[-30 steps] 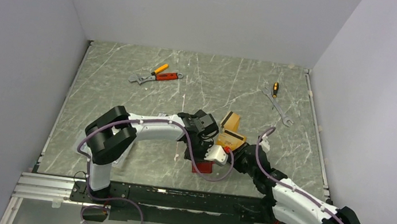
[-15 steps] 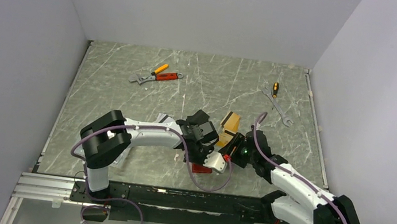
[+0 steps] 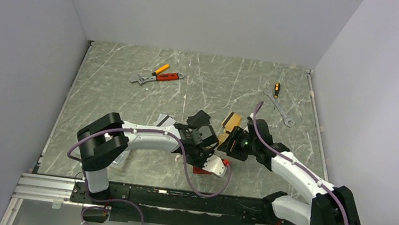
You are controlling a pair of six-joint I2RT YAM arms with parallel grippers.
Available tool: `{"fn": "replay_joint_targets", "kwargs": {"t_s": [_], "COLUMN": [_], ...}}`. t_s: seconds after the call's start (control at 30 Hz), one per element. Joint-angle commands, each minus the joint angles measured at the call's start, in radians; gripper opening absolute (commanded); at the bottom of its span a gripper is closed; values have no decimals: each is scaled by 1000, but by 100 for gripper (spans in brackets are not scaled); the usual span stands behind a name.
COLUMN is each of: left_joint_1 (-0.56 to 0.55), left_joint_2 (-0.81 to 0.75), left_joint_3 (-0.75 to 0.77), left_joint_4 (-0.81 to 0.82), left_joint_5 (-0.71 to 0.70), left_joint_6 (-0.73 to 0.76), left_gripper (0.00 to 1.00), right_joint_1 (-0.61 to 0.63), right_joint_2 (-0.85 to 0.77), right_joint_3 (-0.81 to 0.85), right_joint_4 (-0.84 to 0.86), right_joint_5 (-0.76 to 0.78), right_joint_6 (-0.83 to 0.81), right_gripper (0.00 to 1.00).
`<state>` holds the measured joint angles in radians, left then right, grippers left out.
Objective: Put the credit cards into the card holder
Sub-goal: Close the card holder at the center of the board.
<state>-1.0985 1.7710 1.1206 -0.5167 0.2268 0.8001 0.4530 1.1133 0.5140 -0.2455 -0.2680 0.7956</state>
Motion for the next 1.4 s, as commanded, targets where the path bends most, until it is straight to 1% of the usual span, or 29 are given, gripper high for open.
{"fn": "replay_joint_targets", "kwargs": {"t_s": [0.0,0.1,0.2,0.27,0.4,0.53,0.7,0.8,0.93,1.13,1.23,1.3,1.37], "left_joint_1": [-18,-19,-25,-33,-43,-46,-47,-50,-54,-55,-54,-54,-55], "left_joint_2": [-1,14,21,25,39,50,47,47,49,47,45,44,42], "left_joint_3": [-49,-29,-22,-23,-16,-8,-11,-12,-5,-6,-12,-16,-16], "left_joint_4": [8,-9,-15,-14,-23,-34,-39,-39,-43,-43,-43,-39,-37], "left_joint_5": [26,13,8,-9,-20,-19,-13,-9,-8,-6,-10,-11,-10], "left_joint_6": [17,17,22,24,25,22,25,22,21,24,27,26,26], "left_gripper": [18,17,17,17,17,16,16,16,16,16,15,15,15], "right_joint_1": [1,9,27,51,93,98,96,96,96,95,94,94,95], "right_joint_2": [24,21,27,34,49,43,-25,-47,-33,28,18,1,-12], "right_joint_3": [13,-4,18,27,36,36,24,26,33,37,28,21,18], "right_joint_4": [-69,-67,-96,-106,-130,-165,-203,-204,-186,-148,-137,-137,-137], "right_joint_5": [-35,-44,-25,-14,24,78,166,200,211,191,195,203,212], "right_joint_6": [-42,-38,-43,-42,-33,-21,11,25,35,49,58,63,66], "right_gripper": [52,51,53,54,54,46,40,39,35,23,13,10,4]}}
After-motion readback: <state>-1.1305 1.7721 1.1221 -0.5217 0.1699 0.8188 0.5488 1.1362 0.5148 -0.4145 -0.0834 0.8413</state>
